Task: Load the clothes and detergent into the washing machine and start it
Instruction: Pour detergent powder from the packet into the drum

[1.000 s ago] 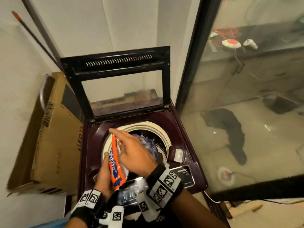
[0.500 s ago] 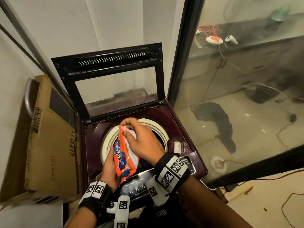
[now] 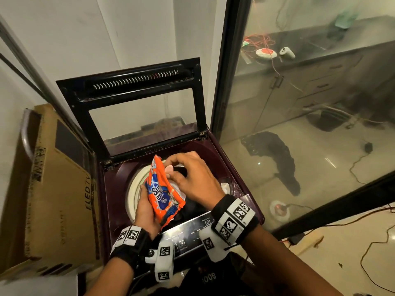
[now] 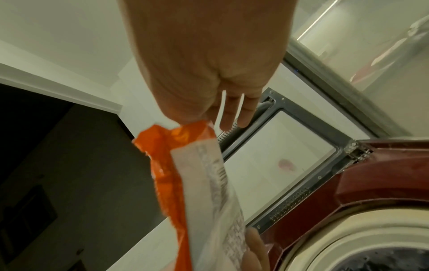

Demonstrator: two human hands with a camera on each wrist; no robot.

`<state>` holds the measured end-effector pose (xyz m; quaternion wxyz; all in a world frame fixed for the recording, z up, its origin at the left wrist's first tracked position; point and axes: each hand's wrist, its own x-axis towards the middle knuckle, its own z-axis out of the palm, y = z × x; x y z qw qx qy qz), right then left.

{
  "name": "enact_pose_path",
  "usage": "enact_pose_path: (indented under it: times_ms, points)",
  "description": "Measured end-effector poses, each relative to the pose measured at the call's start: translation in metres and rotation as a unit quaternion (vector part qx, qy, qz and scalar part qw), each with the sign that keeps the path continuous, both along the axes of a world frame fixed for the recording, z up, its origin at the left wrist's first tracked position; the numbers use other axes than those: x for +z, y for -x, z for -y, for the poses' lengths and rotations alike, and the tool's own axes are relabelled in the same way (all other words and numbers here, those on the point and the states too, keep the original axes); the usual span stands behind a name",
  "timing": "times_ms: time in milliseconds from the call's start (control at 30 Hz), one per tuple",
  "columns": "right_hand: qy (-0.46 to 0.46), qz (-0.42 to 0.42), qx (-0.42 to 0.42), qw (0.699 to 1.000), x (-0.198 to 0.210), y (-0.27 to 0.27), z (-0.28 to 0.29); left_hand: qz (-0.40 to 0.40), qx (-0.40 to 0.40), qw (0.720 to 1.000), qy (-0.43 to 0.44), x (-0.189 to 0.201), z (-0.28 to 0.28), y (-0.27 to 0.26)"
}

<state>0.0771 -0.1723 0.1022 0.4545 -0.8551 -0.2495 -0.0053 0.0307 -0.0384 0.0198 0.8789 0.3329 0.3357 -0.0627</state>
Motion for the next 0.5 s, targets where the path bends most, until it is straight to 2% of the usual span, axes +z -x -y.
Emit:
enact_pose_path:
  times_ms: [133, 267, 367, 500]
  points:
    - [0.072, 0.042, 0.019, 0.996, -0.002, -0.002, 0.016, 0.005, -0.002, 0.999, 0.038, -0.002, 0.007, 0.000]
    - [0.076, 0.034, 0.020, 0.996, -0.002, 0.004, 0.028, 0.013, 0.000, 0.997, 0.070, -0.003, 0.011, -0.002]
    - [0.115, 0.090, 0.069, 0.987, 0.006, 0.018, 0.038, 0.013, 0.020, 0.994, 0.106, -0.002, 0.010, -0.003]
    - [0.178, 0.200, 0.156, 0.951, 0.021, 0.030, 0.042, 0.037, -0.038, 0.992, 0.116, 0.004, 0.007, -0.006]
